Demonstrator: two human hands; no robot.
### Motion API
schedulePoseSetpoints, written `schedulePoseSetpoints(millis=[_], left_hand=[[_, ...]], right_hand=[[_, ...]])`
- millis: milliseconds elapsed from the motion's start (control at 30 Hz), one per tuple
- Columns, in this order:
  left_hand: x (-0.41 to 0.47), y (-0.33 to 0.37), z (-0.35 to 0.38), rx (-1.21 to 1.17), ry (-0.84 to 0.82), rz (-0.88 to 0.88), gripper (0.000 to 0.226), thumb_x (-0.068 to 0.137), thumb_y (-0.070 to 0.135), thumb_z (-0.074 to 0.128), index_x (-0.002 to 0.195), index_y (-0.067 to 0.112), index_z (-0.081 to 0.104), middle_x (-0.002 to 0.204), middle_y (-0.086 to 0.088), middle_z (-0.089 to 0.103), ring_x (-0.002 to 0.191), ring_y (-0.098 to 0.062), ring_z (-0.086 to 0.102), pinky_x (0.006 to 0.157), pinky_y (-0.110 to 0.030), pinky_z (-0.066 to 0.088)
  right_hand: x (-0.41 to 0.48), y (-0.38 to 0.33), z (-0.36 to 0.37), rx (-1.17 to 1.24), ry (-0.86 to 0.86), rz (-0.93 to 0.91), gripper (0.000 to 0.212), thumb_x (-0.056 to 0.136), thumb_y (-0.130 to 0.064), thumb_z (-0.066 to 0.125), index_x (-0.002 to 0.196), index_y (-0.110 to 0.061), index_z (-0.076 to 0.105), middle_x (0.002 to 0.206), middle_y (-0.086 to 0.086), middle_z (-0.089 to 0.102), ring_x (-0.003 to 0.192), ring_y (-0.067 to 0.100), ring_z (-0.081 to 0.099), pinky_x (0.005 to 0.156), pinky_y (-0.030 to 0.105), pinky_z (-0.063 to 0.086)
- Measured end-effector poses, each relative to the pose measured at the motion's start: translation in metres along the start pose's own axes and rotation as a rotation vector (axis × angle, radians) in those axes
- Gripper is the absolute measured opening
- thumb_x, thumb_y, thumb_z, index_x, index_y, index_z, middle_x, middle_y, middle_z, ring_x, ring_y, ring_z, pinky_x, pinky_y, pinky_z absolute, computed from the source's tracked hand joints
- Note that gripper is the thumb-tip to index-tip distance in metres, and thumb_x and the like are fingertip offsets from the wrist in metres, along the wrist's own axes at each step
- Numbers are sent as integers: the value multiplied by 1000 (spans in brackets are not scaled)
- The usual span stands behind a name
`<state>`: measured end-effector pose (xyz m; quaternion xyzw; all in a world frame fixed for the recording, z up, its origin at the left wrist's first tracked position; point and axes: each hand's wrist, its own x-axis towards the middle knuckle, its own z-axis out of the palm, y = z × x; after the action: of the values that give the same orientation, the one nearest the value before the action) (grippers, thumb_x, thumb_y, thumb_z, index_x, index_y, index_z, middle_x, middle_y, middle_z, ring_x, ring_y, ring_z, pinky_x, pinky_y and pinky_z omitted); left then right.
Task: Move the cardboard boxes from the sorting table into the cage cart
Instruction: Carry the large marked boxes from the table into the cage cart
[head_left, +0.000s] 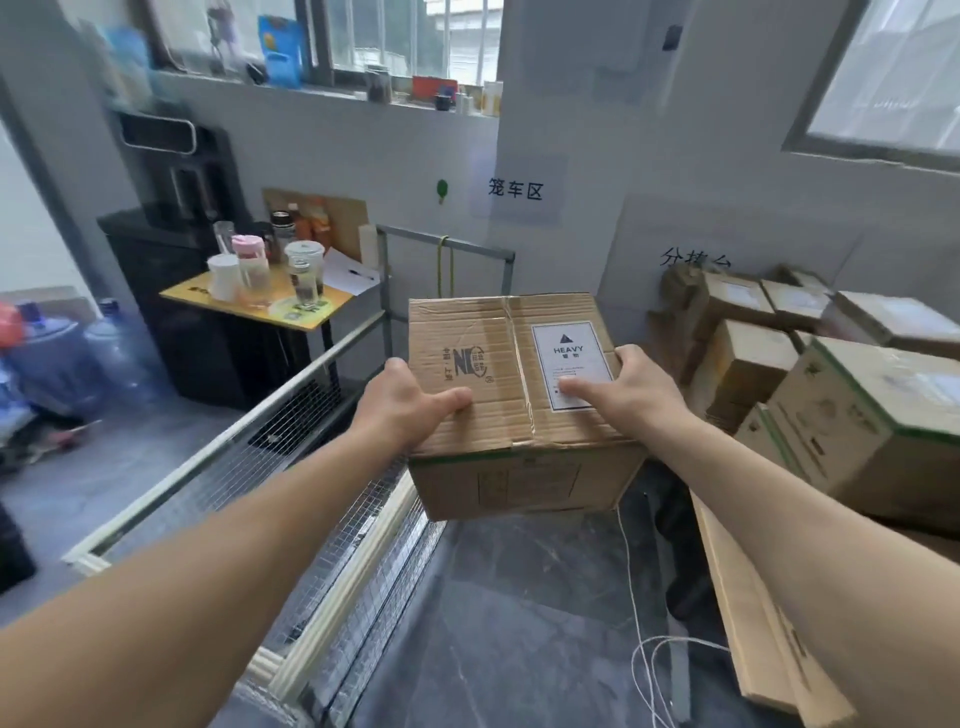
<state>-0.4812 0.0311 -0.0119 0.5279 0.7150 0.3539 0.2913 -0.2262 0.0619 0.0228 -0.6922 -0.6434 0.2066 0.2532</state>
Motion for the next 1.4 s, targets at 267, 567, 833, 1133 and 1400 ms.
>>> schedulePoseSetpoints(millis=[267,567,833,1133,1400], left_hand=[[61,-52,-45,15,181,-142,60,79,48,82,116,16,49,102,7,58,98,-16,58,81,-32,46],[124,-92,-67,55,418,-383,66,78,51,81,123,14,49,115,1,61,100,-19,58,89,-37,51],[155,-147,-83,-24,516,-563,74,72,49,86,128,18,48,122,0,65,109,-22,63,97,-42,53],[191,-241,-100,-79,535,-721,70,71,44,88,122,19,48,112,4,62,100,-19,61,86,-35,52],[201,-320,-81,-138,511,-891,74,70,40,90,126,19,46,118,5,62,108,-19,61,96,-40,53]], right_hand=[[93,-66,92,7,-208,-142,71,74,-61,79,120,-16,51,107,-4,60,96,20,58,77,36,44],[198,-141,180,-28,-460,-355,43,72,-60,81,88,-22,65,87,-6,68,85,18,64,71,35,48],[244,-190,272,-48,-615,-440,71,63,-61,81,113,-17,58,105,-1,67,95,21,62,76,36,48],[265,-233,392,-134,-719,-517,73,66,-53,83,119,-15,51,107,-2,61,94,20,57,71,36,43],[264,-225,497,-238,-878,-523,73,68,-52,82,120,-16,47,109,0,61,97,23,61,79,38,51]])
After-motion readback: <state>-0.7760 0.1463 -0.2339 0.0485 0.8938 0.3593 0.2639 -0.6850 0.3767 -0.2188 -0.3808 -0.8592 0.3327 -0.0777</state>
